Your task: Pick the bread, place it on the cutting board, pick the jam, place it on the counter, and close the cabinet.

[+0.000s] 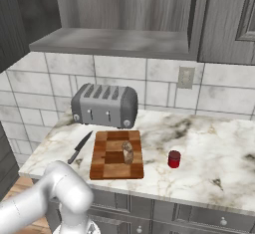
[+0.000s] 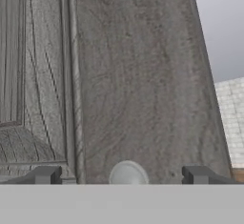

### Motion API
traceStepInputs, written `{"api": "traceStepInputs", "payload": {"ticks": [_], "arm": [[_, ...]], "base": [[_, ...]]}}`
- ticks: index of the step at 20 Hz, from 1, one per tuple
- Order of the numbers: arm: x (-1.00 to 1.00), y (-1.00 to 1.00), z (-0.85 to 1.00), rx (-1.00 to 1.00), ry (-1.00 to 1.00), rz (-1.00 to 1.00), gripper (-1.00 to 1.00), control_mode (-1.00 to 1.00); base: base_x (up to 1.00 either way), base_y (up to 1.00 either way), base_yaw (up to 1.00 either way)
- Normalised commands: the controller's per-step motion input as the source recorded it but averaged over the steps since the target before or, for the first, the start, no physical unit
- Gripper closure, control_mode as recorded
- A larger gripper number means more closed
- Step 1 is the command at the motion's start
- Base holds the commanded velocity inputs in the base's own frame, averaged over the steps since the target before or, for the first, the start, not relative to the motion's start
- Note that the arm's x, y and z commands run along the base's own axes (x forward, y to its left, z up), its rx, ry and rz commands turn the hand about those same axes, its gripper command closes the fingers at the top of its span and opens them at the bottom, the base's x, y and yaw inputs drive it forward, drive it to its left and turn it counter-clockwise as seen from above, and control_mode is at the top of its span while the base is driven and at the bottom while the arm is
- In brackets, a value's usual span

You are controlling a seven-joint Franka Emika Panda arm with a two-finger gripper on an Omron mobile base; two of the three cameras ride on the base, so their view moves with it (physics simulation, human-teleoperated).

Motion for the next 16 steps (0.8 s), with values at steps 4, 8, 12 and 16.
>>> {"api": "traceStepInputs", "payload": {"ticks": [4, 8, 12, 16], "arm": [[0.01, -0.36, 0.00, 0.00, 0.00, 0.00, -1.00, -1.00], [0.06, -0.42, 0.00, 0.00, 0.00, 0.00, -1.00, -1.00], [0.06, -0.47, 0.00, 0.00, 0.00, 0.02, -1.00, -1.00], [0.09, -0.45, 0.00, 0.00, 0.00, 0.02, -1.00, -1.00]], "base": [[0.00, 0.00, 0.00], [0.00, 0.00, 0.00], [0.00, 0.00, 0.00], [0.00, 0.00, 0.00]]}}
